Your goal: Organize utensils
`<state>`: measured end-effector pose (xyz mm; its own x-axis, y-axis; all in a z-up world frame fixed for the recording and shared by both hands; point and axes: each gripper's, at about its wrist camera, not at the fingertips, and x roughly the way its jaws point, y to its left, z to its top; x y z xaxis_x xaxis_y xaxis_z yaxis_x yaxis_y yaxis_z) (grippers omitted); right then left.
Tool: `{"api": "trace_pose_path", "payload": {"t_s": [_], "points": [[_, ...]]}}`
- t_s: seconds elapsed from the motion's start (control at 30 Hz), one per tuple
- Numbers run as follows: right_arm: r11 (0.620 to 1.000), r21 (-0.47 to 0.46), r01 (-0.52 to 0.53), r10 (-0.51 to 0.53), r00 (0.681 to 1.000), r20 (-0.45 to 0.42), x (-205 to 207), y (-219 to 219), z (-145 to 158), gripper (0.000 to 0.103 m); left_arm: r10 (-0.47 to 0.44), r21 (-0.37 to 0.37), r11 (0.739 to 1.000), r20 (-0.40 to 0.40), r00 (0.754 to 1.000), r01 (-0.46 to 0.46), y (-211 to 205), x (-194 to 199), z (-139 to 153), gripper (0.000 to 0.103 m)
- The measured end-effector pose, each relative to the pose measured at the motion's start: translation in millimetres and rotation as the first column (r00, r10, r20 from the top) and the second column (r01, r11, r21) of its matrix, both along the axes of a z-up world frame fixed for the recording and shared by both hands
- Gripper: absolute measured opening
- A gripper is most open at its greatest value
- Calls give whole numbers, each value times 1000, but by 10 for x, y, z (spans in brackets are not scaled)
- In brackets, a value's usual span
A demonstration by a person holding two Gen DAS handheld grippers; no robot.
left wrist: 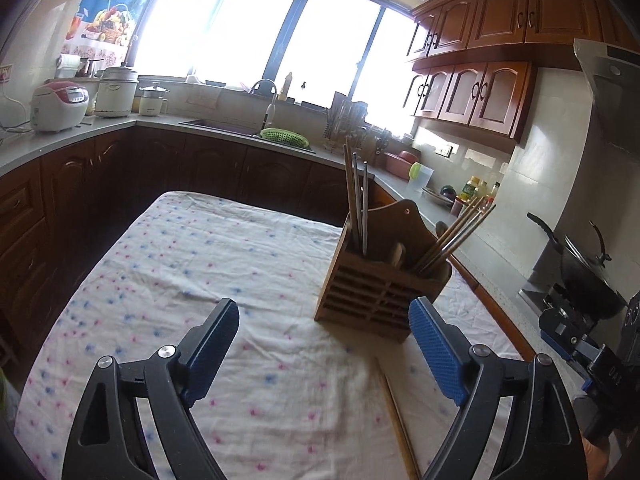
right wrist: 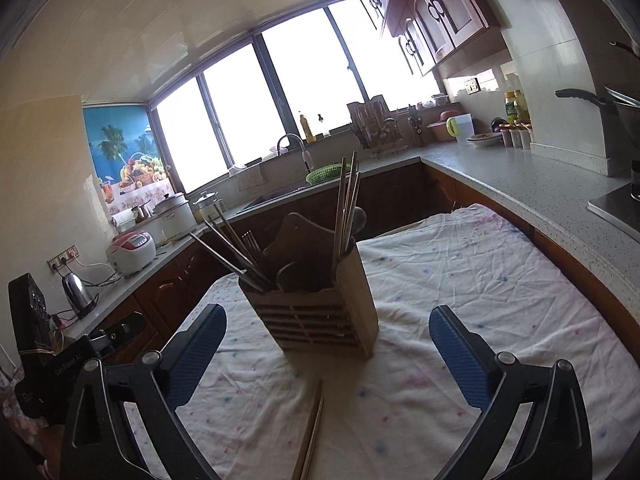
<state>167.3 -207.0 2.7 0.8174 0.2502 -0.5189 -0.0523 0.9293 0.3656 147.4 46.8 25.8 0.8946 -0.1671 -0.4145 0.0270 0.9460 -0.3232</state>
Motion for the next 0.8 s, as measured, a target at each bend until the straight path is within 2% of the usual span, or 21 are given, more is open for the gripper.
{"api": "trace_pose_path", "payload": {"t_s": [0.17,0.33,0.47,0.6,0.7,0.8], "points": [[1000,-15,-9,9,1000,-5,-340,62,-50,103,23,4,1000,-5,1000,-23,21,-397,-13,87],[999,-40,13,-11,999,49,-736,105,20,103,52,12,999,35,998,-53,17,-830,43,93],[994,-105,19,-8,994,108,-958,158,204,103,47,58,997,91,995,-53,-52,-1149,128,102],[979,-197,59,-18,979,205,-1245,265,368,103,69,131,987,148,987,-89,-173,-1449,64,102],[961,-267,72,-7,971,237,-1440,361,310,103,72,168,981,157,985,-98,-258,-1592,-74,102],[957,-286,47,16,977,212,-1552,416,180,103,69,174,980,140,988,-93,-299,-1647,-177,102]]}}
